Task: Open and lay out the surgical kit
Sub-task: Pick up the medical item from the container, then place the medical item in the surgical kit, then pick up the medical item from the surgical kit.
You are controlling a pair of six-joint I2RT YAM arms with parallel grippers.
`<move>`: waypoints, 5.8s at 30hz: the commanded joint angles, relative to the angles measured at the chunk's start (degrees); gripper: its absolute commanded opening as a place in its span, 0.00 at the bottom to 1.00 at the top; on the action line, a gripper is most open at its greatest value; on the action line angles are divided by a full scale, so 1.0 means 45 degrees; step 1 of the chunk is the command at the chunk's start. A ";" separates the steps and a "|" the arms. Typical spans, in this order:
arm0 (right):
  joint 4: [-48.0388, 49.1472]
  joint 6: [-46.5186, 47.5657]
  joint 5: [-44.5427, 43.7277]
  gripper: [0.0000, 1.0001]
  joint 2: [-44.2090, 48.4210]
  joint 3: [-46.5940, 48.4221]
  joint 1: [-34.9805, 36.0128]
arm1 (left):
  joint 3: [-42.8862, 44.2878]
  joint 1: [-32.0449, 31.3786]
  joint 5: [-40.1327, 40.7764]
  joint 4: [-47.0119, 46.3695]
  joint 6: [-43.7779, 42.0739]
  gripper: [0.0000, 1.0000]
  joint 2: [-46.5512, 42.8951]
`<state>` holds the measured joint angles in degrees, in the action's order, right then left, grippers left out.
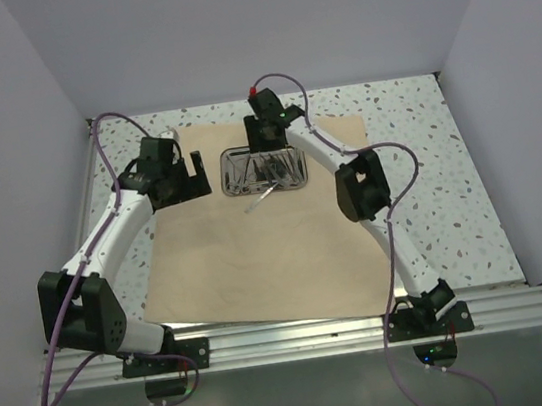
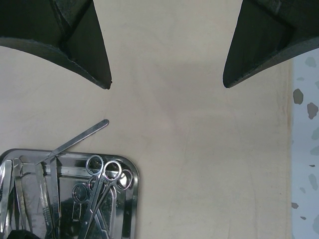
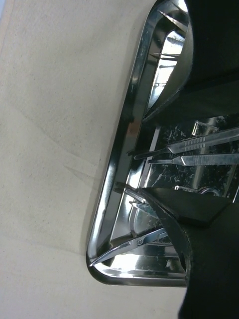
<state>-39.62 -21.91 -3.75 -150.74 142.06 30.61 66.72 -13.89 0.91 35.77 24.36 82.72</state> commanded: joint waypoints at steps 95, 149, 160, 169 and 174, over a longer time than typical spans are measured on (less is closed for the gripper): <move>0.2709 -0.6615 -0.1394 0.00 1.5451 -2.0670 0.2610 | 0.3883 -0.2361 -0.0241 -0.1953 -0.0355 0.99 0.4372; -0.3287 -0.3159 -0.5593 0.77 1.7189 -1.6217 0.1948 | 0.2206 -0.4842 -0.0964 -0.3477 -0.3597 0.47 0.7497; -0.2525 -0.2612 -0.5007 0.76 1.7110 -1.6549 0.1070 | 0.1911 -0.5175 -0.1021 -0.2090 -0.3714 0.33 0.8434; -0.1978 -0.2396 -0.4656 0.75 1.7422 -1.7115 0.0483 | 0.1580 -0.5194 -0.1686 -0.1504 -0.3499 0.08 0.8143; -0.1666 -0.2299 -0.4460 0.74 1.7384 -1.7330 0.0366 | 0.1794 -0.5253 -0.1491 -0.0977 -0.3461 0.00 0.7908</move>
<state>-49.78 -33.28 -24.60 -73.97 64.53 32.58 77.62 -35.81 -1.13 20.29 6.85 115.22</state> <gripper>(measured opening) 0.745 0.018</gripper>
